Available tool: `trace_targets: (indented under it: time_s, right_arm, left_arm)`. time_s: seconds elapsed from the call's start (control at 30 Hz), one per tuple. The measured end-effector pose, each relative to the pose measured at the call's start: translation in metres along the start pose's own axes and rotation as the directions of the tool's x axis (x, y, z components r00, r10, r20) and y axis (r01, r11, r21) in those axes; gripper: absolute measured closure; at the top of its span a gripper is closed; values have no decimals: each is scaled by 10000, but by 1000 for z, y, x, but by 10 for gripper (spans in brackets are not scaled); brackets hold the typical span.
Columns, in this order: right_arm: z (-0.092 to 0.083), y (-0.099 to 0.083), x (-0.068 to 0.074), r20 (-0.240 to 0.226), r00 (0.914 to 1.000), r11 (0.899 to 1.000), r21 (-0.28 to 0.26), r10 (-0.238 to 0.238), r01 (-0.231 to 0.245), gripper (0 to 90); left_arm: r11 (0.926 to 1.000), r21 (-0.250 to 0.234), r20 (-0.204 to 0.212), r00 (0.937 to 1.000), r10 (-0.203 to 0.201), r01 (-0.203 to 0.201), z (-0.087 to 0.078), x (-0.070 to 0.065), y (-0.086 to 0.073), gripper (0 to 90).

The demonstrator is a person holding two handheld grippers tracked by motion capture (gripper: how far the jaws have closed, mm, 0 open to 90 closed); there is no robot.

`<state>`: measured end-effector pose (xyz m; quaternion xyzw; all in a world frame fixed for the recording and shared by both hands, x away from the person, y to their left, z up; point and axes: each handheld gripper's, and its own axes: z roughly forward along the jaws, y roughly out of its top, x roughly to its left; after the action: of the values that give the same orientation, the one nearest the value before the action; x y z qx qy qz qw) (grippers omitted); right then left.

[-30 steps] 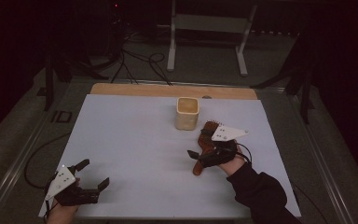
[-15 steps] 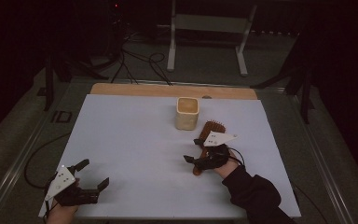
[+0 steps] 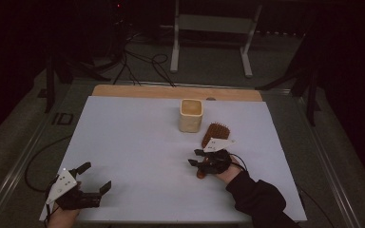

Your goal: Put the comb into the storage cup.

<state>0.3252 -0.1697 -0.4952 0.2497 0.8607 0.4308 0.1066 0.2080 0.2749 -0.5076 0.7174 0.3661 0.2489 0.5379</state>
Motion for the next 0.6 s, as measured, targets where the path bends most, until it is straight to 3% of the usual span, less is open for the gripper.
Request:
trace_targets:
  time_s: [0.03, 0.23, 0.3, 0.6]
  right_arm:
    - [1, -1, 0, 40, 10000, 10000, 93, 11, -11, 627]
    - [2, -3, 1, 98, 10000, 9992, 403, -13, 9, 769]
    - [3, -4, 1, 294, 9994, 9976, 682, -154, 134, 884]
    - [6, -9, 0, 518, 9987, 9909, 1342, 10, -80, 900]
  left_arm:
    - [10000, 4, -2, 10000, -11, 11, 0, 0, 0, 1]
    - [10000, 11, 16, 10000, -28, 28, 0, 0, 0, 0]
    - [10000, 10, 32, 10000, -1, 1, 0, 0, 0, 1]
    - [10000, 21, 30, 10000, -6, 6, 1, 0, -1, 1]
